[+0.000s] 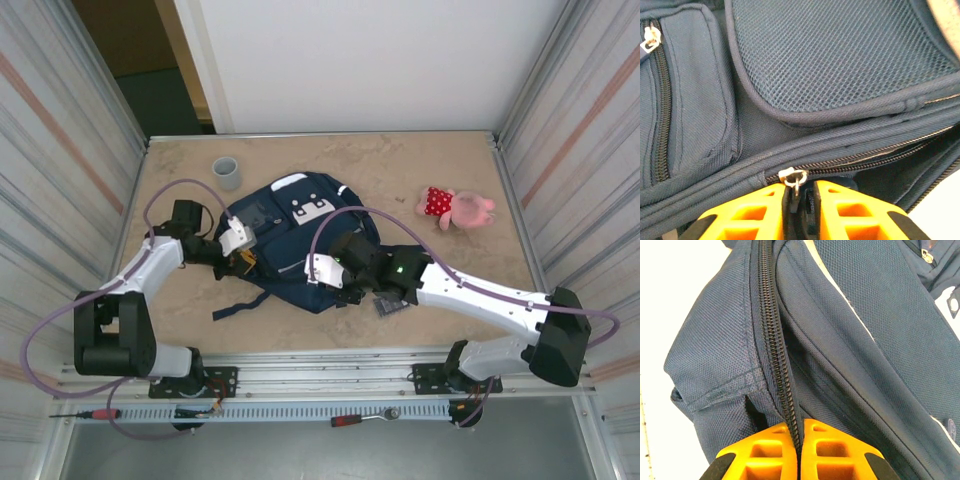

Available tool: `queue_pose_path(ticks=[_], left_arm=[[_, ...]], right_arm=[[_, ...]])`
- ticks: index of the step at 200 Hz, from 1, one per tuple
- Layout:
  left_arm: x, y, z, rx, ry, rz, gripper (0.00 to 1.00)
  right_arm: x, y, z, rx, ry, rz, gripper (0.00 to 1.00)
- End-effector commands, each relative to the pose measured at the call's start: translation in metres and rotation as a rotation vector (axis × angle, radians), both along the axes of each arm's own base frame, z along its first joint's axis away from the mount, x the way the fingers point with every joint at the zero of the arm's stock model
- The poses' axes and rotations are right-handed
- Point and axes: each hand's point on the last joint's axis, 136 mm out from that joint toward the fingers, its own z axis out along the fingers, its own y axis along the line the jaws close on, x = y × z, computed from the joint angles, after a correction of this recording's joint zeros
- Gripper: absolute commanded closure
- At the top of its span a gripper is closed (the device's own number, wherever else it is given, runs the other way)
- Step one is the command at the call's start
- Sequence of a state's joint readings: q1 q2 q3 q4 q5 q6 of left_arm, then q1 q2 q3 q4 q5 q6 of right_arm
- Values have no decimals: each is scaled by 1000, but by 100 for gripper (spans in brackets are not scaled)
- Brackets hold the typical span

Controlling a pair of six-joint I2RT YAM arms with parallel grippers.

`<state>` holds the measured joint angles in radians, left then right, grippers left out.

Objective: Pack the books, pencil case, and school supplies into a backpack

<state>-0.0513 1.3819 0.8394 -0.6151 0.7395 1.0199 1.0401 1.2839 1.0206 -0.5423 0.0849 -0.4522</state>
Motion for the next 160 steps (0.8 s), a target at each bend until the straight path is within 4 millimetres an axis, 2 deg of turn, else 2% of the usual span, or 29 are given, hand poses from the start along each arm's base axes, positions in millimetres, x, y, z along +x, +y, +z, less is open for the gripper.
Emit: queue_pose_path(ticks=[1,41,47,59,76,88,122,160], left_arm=[[5,1,-9,17,41,28,75],[10,0,-20,72,73,32,69],[11,0,-21,74,76,37,72],[11,0,-19,73,76,37,85],[11,-3,-8,56,81,58,95],[12,-4,3,48,96,101,98],[7,-8,29,-24,235,260,100],[-5,-16,45,-102,410,345,100]], right_arm=[[10,11,32,139,-55,-38,100],[10,12,35,160,-56,-37,100],[10,12,36,164,-58,-39,100],[11,12,37,171,-62,-45,100],[17,11,32,169,-68,-84,100],[22,10,25,160,-64,-125,100],[35,8,-3,112,-55,-221,100],[38,13,-23,97,-22,-247,100]])
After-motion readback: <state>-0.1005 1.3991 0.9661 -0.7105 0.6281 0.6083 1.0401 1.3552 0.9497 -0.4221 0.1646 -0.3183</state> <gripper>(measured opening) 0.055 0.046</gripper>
